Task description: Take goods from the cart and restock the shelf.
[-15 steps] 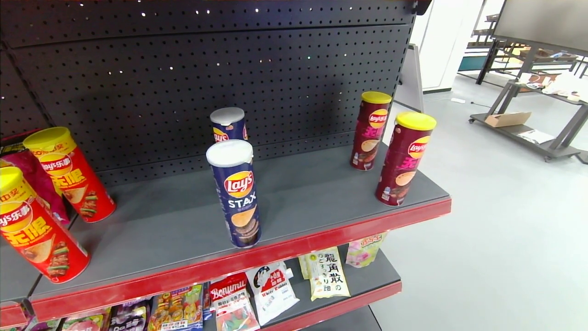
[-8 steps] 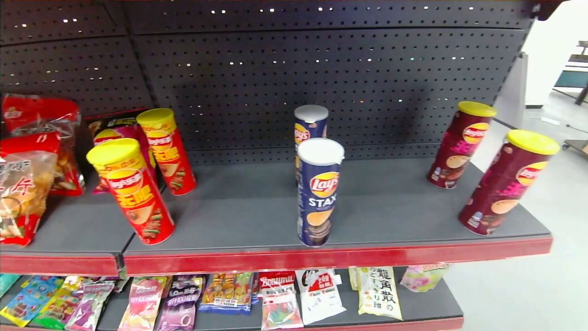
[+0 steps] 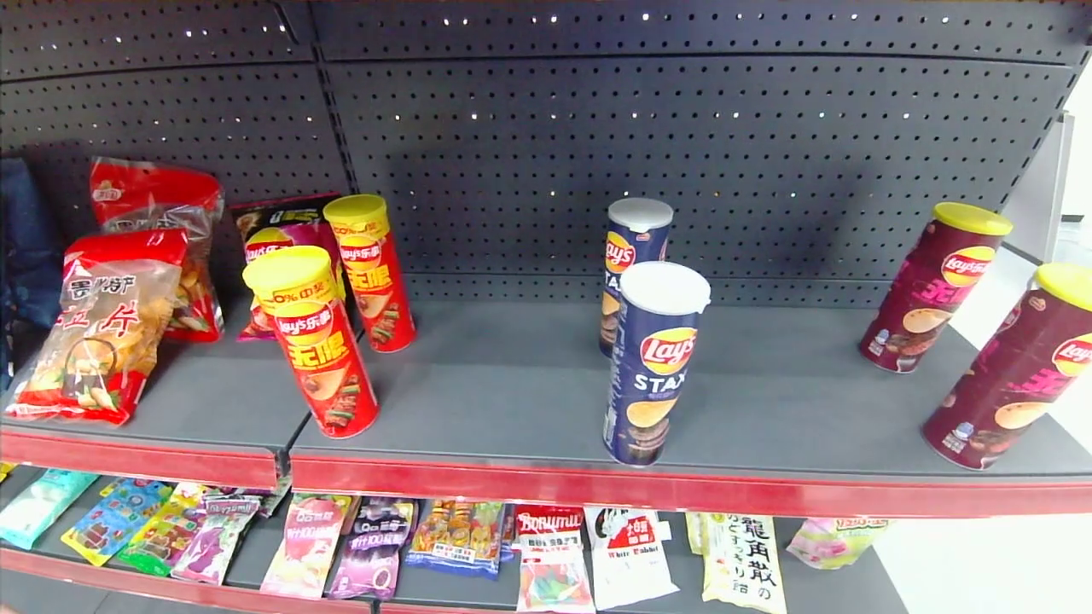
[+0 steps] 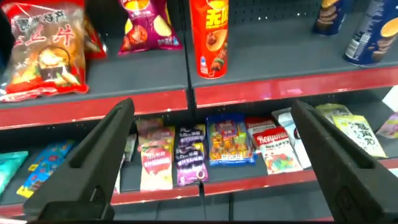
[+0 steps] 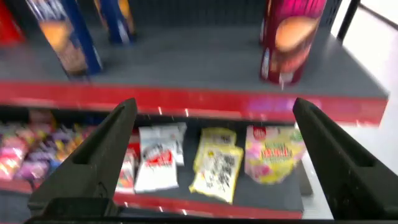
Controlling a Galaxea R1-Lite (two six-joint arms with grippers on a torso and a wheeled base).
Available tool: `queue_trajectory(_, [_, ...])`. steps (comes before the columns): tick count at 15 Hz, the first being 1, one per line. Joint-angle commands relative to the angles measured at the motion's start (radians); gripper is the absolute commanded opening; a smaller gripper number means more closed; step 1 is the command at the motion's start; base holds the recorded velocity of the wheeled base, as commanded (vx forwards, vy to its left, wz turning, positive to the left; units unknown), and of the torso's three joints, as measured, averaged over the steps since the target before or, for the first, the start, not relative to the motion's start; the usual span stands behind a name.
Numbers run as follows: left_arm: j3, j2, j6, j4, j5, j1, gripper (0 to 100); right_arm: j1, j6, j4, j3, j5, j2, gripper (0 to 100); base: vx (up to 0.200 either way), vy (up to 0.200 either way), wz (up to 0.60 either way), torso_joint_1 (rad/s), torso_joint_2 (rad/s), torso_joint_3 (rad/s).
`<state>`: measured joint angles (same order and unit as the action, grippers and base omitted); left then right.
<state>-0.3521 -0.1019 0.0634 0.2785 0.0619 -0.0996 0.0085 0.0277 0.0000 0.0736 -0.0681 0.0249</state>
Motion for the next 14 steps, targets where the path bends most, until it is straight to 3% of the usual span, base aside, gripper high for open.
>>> queue_trajectory(1, [0.196,-0.005,0.007,-0.168,0.022,0.000,100,0.042,0.044,0.008,0.446,-0.082,0.475,100,0.000,0.000,0.00,0.000,0.00,0.000])
queue_trajectory(2, [0.272,-0.004,0.022,-0.239,0.018,0.000,100,0.077,-0.087,0.011,0.423,-0.150,0.497,100,0.000,0.000,0.00,0.000,0.00,0.000])
queue_trajectory(3, [0.321,-0.004,0.033,-0.295,0.018,0.000,100,0.088,-0.124,0.011,0.408,-0.154,0.526,100,0.000,0.000,0.00,0.000,0.00,0.000])
queue_trajectory(5, [0.349,-0.004,0.046,-0.309,0.016,0.000,100,0.136,-0.124,0.008,0.396,-0.190,0.667,100,0.000,0.000,0.00,0.000,0.00,0.000])
queue_trajectory(6, [0.349,-0.004,0.039,-0.305,0.019,0.000,100,0.169,-0.121,0.005,0.397,-0.197,0.704,100,0.000,0.000,0.00,0.000,0.00,0.000])
queue_trajectory(7, [0.349,-0.004,0.012,-0.274,0.009,0.000,100,0.243,-0.109,-0.002,0.399,-0.197,0.782,100,0.000,0.000,0.00,0.000,0.00,0.000])
queue_trajectory(9, [0.349,-0.005,-0.045,-0.272,-0.039,0.000,100,0.304,-0.094,-0.002,0.396,-0.196,0.885,100,0.000,0.000,0.00,0.000,0.00,0.000])
queue_trajectory(14, [0.349,-0.005,-0.045,-0.272,-0.037,0.000,100,0.354,-0.054,-0.077,0.431,-0.197,1.132,100,0.000,0.000,0.00,0.000,0.00,0.000])
